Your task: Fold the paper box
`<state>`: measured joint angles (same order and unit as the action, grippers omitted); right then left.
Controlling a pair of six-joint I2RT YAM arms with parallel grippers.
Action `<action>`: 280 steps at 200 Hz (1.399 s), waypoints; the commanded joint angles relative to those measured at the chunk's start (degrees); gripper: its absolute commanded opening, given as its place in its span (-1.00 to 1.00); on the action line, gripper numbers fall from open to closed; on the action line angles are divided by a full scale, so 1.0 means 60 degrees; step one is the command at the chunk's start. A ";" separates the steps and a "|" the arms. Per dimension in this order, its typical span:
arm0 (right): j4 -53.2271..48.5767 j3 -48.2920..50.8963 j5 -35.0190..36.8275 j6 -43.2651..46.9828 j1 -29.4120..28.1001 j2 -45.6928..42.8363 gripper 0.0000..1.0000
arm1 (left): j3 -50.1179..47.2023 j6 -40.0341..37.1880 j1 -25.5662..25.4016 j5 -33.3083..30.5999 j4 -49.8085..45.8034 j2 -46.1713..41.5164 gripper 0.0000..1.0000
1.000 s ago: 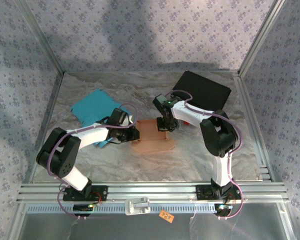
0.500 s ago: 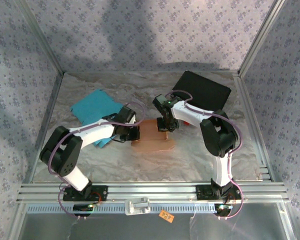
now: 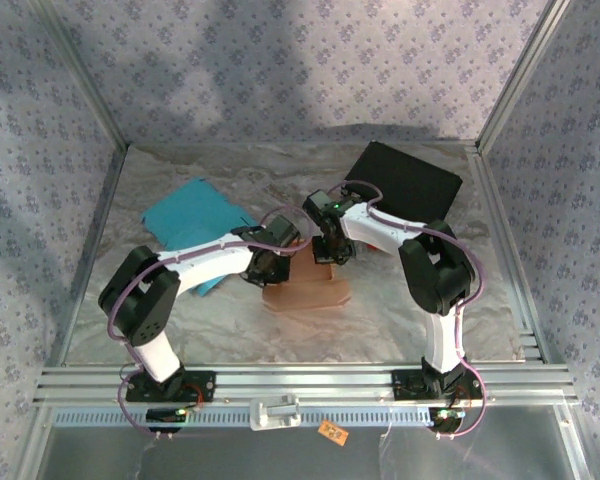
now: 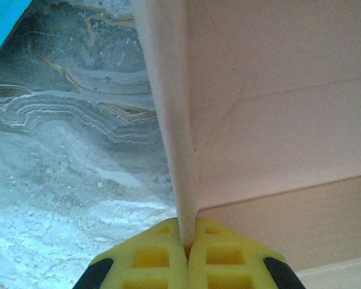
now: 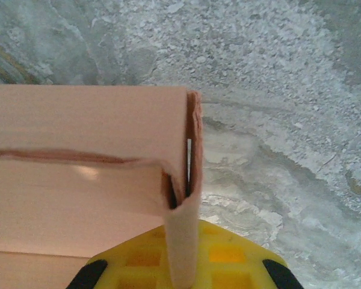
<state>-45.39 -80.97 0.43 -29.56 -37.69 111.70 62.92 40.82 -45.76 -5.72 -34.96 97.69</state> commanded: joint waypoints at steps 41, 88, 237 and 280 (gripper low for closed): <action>0.0042 -0.0012 -0.0077 -0.0039 -0.0148 -0.0291 -1.00 | -0.0234 0.0159 0.0120 0.0259 0.0121 -0.0179 -0.65; 0.0073 0.0068 -0.0075 -0.0083 -0.0199 -0.0354 -1.00 | -0.0242 -0.0309 0.0596 0.1107 0.0561 -0.0058 -0.65; 0.0456 0.0676 0.0547 -0.0668 -0.0837 -0.1093 -1.00 | -0.0261 0.0603 -0.0103 -0.1709 -0.0860 0.0031 -0.67; 0.0445 0.0663 0.0531 -0.0641 -0.0871 -0.1112 -1.00 | -0.0284 0.0467 0.0038 -0.1500 -0.0745 0.0064 -0.58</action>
<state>-41.47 -77.21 2.22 -33.26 -42.24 107.33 61.76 44.40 -46.48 -14.17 -38.30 98.63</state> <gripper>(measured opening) 0.067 0.227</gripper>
